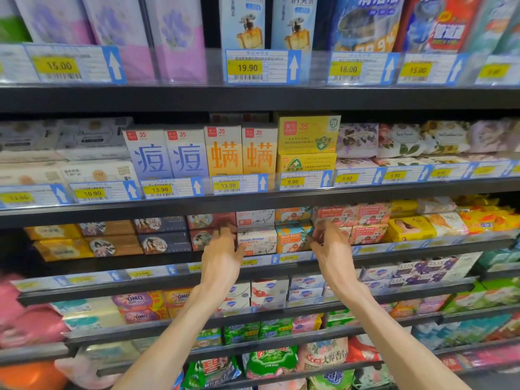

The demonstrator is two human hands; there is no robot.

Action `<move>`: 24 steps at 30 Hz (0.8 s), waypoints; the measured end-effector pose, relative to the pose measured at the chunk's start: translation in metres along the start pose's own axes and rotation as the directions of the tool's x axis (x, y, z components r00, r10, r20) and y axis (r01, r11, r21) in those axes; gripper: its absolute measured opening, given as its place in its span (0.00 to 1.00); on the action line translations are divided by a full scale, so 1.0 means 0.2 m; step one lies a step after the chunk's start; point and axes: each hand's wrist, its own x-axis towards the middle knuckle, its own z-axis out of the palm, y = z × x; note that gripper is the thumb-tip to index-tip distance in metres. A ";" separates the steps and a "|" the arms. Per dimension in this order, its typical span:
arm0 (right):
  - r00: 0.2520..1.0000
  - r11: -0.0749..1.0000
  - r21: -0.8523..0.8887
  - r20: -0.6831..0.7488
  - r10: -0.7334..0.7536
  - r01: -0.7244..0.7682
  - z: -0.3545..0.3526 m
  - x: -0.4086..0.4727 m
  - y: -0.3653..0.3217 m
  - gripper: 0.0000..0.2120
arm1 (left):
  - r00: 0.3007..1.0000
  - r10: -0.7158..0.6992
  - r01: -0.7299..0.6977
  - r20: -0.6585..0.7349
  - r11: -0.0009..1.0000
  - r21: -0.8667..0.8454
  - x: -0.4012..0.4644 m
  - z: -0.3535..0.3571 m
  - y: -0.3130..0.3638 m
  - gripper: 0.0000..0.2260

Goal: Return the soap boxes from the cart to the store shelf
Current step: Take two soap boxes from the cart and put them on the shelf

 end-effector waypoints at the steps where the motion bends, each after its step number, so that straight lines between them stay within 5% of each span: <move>1: 1.000 1.000 -0.006 0.008 0.005 -0.004 0.00 0.00 -0.01 0.09 | 1.000 -0.001 0.001 0.002 1.000 0.002 0.00 0.00 0.00 0.19; 11: 0.930 0.860 -0.357 0.180 -0.321 0.366 0.08 -0.12 -0.12 0.15 | 1.000 0.006 -0.006 0.012 1.000 0.005 -0.02 -0.03 0.02 0.18; 24: 0.921 0.859 -0.336 0.182 -0.344 0.387 0.05 -0.17 -0.16 0.11 | 0.997 0.072 -0.073 0.012 0.997 0.033 -0.03 -0.03 -0.02 0.15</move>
